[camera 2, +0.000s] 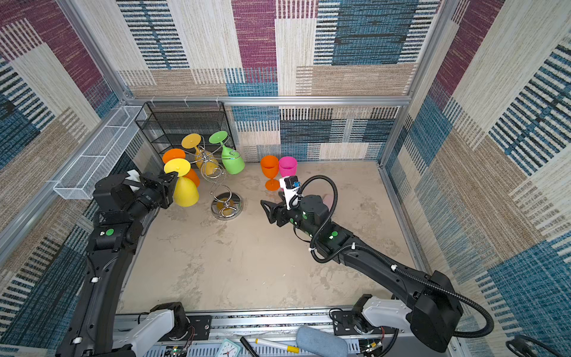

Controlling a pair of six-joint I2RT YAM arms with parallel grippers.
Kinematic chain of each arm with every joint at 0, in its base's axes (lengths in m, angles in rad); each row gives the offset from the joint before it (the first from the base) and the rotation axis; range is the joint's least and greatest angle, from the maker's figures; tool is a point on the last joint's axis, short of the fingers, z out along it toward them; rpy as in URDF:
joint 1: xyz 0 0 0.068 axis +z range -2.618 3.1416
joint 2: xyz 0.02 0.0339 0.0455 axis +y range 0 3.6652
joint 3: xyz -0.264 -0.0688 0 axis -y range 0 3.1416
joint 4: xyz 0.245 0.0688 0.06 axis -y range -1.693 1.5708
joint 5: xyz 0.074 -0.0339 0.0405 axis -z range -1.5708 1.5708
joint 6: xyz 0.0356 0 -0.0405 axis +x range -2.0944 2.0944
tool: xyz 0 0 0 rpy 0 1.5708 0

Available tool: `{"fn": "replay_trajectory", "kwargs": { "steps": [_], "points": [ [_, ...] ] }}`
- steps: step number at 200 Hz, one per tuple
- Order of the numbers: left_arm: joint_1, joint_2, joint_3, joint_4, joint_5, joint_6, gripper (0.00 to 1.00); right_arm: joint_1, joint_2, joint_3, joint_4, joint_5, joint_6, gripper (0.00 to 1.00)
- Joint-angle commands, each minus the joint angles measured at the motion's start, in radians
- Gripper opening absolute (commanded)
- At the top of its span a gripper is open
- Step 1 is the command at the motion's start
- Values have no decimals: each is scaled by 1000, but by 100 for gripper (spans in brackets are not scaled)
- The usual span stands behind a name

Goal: Take the wine glass off the wine glass rack
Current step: Pick up the wine glass from the wine glass rack.

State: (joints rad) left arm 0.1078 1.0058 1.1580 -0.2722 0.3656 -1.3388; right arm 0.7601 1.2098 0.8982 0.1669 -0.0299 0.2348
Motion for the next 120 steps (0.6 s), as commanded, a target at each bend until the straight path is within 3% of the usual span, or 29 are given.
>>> {"fn": "replay_trajectory", "kwargs": {
  "steps": [1,120],
  "points": [
    [1,-1,13,-15,-16,56,0,1,1,10,30,4,0,78],
    [3,56,63,-28,-47,103,0,0,-2,5,25,14,-3,78]
  ]
}}
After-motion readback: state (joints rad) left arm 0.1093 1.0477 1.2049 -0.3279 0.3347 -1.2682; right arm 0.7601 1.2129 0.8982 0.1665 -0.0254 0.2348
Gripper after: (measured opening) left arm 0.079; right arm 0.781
